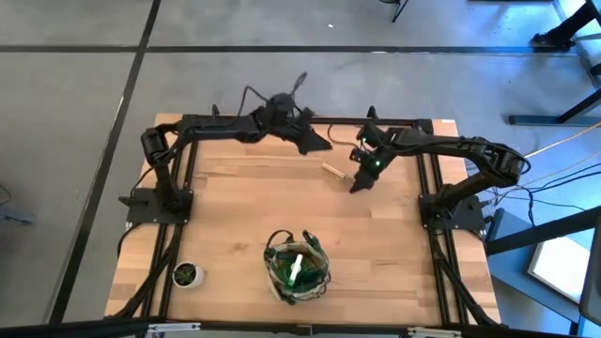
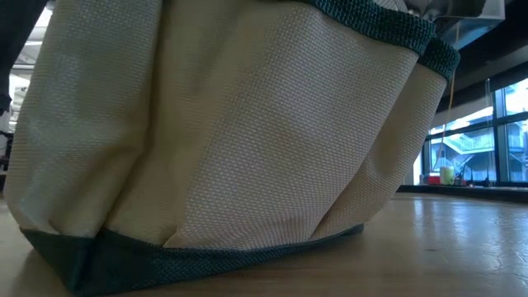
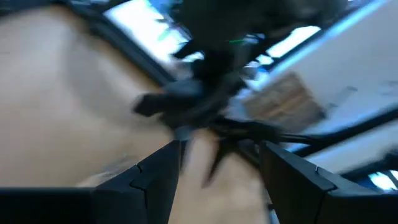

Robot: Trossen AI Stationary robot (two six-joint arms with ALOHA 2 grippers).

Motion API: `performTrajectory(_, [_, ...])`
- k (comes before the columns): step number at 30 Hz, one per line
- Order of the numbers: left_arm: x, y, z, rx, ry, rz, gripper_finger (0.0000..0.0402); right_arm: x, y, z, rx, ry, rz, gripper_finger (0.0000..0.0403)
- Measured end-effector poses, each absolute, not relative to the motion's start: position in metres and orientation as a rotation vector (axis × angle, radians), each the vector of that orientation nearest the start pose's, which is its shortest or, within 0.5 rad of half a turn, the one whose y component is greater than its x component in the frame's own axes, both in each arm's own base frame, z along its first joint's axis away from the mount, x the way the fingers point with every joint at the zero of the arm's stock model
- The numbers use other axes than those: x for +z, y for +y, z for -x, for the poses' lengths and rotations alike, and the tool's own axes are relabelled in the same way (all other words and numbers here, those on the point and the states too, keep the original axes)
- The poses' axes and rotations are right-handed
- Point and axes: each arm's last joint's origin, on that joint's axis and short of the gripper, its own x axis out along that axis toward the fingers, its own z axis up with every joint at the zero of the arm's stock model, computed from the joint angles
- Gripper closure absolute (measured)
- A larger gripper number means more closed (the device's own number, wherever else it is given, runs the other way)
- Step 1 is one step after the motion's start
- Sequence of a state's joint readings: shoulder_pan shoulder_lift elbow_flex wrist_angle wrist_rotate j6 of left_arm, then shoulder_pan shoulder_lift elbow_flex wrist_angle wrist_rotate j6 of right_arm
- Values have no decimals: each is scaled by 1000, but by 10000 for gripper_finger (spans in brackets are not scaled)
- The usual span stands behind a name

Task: Pick & Place Garden tools in Gardening bag
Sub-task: Put the brown hand rake into the gardening bag

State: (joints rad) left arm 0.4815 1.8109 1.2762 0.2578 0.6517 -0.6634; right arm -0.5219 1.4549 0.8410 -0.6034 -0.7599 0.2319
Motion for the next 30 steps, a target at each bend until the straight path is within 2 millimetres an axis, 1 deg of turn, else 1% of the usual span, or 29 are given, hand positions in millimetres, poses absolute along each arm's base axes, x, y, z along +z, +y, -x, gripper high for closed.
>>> performTrajectory(4, [279,134,-392,-197,178,791,190,187,-86,-231,186,1134,-869,212])
performTrajectory(7, [285,102,-403,-228,136,819,190,186,-66,-233,258,1204,-807,212])
performTrajectory(11, [288,61,-412,-265,126,849,190,187,-43,-243,336,1203,-721,212])
performTrajectory(16, [288,6,-417,-362,182,895,190,190,-21,-260,330,1137,-663,213])
performTrajectory(18, [290,-18,-416,-418,204,902,190,192,-12,-266,332,1107,-664,213])
performTrajectory(21, [299,-51,-410,-504,228,941,190,195,1,-272,292,1078,-667,213])
performTrajectory(23, [302,-75,-404,-554,269,964,194,196,9,-275,255,1064,-665,213])
performTrajectory(25, [308,-95,-396,-575,270,969,204,196,16,-277,228,1053,-652,213])
performTrajectory(27, [319,-110,-387,-580,228,956,220,197,24,-278,234,1045,-645,213])
performTrajectory(30, [334,-124,-373,-524,158,921,256,198,30,-279,245,1034,-651,213])
